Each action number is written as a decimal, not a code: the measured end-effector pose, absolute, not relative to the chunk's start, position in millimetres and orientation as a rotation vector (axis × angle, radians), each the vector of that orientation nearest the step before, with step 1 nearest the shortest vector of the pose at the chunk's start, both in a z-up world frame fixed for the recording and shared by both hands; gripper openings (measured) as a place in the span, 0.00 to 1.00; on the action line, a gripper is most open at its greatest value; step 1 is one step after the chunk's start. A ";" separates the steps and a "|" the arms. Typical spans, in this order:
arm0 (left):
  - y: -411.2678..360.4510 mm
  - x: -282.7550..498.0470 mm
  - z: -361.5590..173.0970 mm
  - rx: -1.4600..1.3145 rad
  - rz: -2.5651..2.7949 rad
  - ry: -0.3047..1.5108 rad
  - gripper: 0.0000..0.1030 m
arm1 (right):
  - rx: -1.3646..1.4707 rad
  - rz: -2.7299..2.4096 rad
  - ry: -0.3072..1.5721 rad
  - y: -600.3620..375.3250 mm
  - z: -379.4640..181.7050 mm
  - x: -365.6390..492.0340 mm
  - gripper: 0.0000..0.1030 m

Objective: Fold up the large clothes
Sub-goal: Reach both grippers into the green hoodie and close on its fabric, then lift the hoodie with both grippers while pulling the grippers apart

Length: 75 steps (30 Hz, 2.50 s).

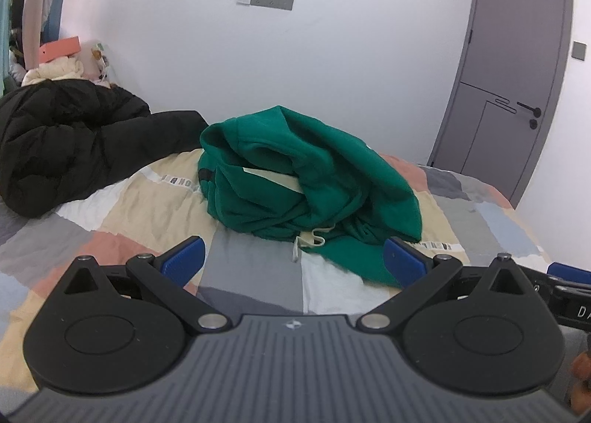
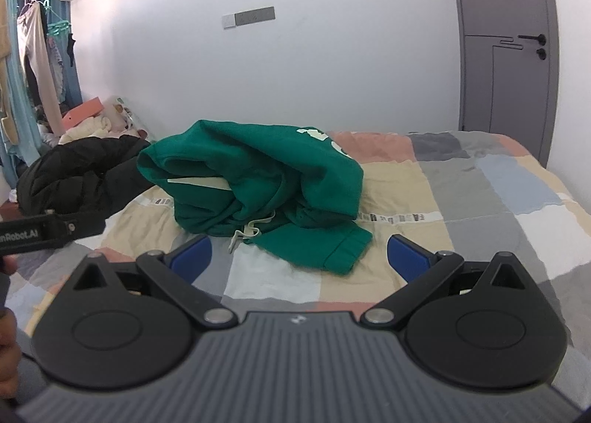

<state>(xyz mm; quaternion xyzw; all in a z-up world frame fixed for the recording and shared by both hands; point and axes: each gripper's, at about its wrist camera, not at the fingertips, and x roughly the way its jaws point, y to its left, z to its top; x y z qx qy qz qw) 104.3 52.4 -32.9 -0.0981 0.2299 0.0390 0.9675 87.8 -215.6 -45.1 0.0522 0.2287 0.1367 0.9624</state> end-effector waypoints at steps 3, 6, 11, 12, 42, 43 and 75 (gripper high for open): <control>61.7 129.7 -32.9 -0.199 0.075 0.475 1.00 | 0.108 0.304 0.475 -210.4 -46.5 110.0 1.00; 65.8 156.9 -31.8 -0.166 0.083 0.489 1.00 | 0.110 0.328 0.477 -203.5 -46.3 134.9 1.00; 77.2 211.3 -37.0 -0.181 0.016 0.545 1.00 | 0.113 0.352 0.500 -186.7 -48.2 183.2 1.00; 82.5 223.2 -40.9 -0.209 -0.002 0.574 1.00 | 0.114 0.357 0.504 -183.1 -49.9 193.0 1.00; 190.0 381.0 -158.4 -0.563 0.002 0.440 0.18 | 0.108 0.230 0.368 -179.4 -166.1 364.7 0.16; 193.7 377.2 -156.5 -0.574 0.007 0.425 0.14 | 0.105 0.228 0.350 -179.4 -161.8 360.1 0.11; 267.6 309.4 -120.6 -0.562 0.320 0.514 0.10 | 0.212 0.360 0.625 -199.6 -126.1 371.3 0.08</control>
